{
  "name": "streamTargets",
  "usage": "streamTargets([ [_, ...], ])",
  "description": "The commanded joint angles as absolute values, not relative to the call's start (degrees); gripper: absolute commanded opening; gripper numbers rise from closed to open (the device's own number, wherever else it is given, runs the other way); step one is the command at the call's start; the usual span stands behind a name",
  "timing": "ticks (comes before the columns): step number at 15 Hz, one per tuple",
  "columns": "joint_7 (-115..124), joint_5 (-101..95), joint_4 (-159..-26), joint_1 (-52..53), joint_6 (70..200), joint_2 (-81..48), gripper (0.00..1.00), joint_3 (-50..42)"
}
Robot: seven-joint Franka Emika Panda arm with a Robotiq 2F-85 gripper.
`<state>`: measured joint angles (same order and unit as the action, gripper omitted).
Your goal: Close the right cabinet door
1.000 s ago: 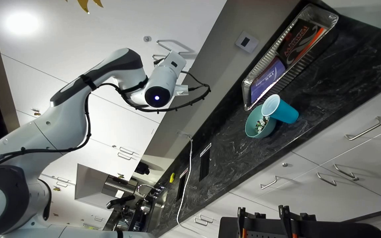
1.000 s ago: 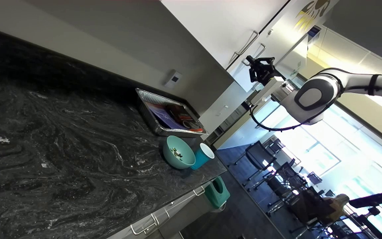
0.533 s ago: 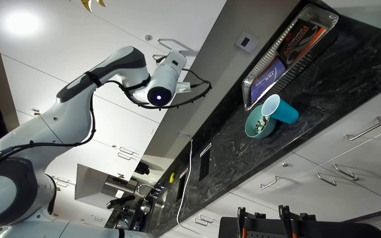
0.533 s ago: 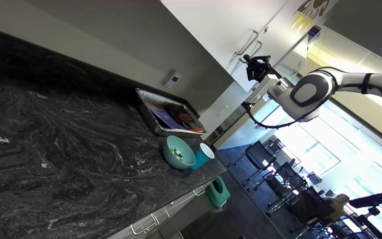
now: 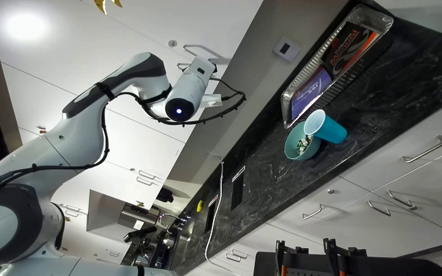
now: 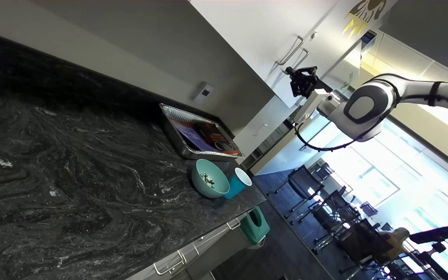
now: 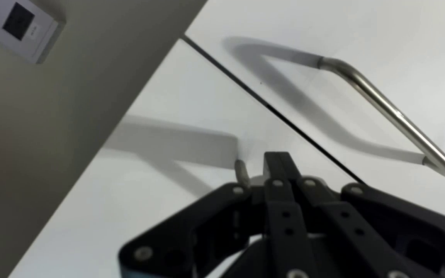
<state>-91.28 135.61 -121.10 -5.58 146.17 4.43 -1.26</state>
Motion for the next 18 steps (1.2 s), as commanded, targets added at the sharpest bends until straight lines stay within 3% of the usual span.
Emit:
streamTargets([
  [1,-78.3,120.5,-125.6,-5.6,156.6,11.6,0.0,-2.0],
  [8,-47.1,82.3,-140.7,-9.8,156.2,19.6,0.0,-5.4],
  [12,-33.0,60.9,-141.8,-22.3,147.4,22.8,0.0,-4.5],
  [14,-26.4,50.2,-140.1,-21.7,142.4,24.8,0.0,-10.0],
  [15,-23.9,46.0,-139.2,-21.9,139.9,25.7,0.26,-11.8],
  [16,-22.1,43.1,-138.4,-21.5,137.9,26.6,0.27,-13.7],
  [17,-24.8,45.4,-139.5,-18.4,142.5,24.5,0.08,-14.6],
  [18,-23.4,43.2,-139.1,-18.5,140.7,25.8,0.15,-15.9],
])
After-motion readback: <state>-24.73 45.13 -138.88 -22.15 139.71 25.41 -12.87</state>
